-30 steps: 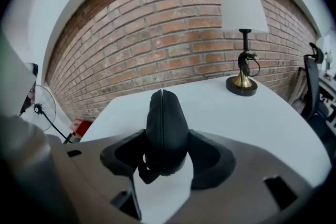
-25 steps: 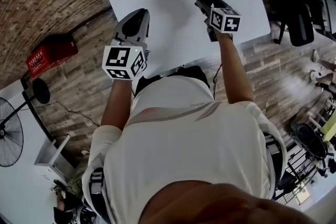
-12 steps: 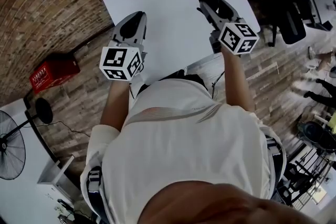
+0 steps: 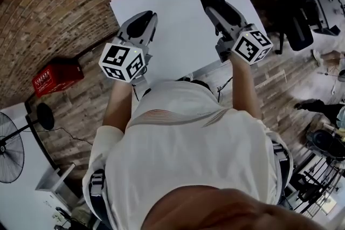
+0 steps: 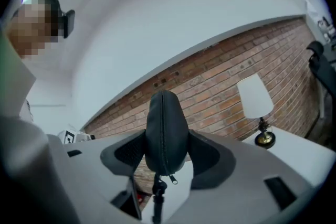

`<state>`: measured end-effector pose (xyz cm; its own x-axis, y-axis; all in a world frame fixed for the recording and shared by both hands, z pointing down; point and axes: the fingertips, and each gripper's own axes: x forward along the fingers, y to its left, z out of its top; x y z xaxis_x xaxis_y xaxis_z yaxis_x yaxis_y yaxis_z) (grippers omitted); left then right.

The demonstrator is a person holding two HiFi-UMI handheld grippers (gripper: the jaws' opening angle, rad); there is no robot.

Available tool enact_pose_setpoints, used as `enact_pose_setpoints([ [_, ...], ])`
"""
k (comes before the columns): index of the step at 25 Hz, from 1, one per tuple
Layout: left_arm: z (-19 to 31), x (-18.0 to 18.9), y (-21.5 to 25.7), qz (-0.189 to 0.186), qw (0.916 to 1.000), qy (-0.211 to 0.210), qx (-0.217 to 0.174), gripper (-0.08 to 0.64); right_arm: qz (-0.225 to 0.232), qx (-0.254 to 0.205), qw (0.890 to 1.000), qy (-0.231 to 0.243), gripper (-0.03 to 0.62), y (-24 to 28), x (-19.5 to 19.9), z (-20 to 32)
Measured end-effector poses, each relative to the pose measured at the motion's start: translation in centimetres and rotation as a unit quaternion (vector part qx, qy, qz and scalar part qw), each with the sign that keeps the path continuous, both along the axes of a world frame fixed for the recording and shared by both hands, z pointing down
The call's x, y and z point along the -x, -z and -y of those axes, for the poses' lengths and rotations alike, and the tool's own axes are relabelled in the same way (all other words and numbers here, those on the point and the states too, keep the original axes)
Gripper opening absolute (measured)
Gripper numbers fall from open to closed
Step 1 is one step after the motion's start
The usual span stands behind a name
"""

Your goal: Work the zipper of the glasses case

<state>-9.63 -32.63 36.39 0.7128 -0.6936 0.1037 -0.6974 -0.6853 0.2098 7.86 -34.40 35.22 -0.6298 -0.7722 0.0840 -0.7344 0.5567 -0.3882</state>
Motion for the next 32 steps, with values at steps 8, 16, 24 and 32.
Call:
enact_pose_setpoints([
  [8,-3.3,-5.9,4.3,-0.104,0.9772,-0.182,0.032,0.294,0.18,0.02,0.957,0.225,0.304,2.2,4.3,-4.0],
  [16,-4.2,-6.7,6.2,-0.16,0.9535,-0.247,0.063,0.318,0.151,0.049,0.915,0.371,0.304,1.6,8.8,-7.8],
  [24,-6.8,-8.4,6.1,-0.142,0.938,-0.312,0.051,0.318,0.127,0.075,0.883,0.446,0.305,0.9,10.3,-10.4],
  [32,-5.9,-8.3,5.3,-0.142,0.9473,-0.282,0.052,0.279,0.127,0.093,0.881,0.446,0.307,0.5,10.3,-10.2],
])
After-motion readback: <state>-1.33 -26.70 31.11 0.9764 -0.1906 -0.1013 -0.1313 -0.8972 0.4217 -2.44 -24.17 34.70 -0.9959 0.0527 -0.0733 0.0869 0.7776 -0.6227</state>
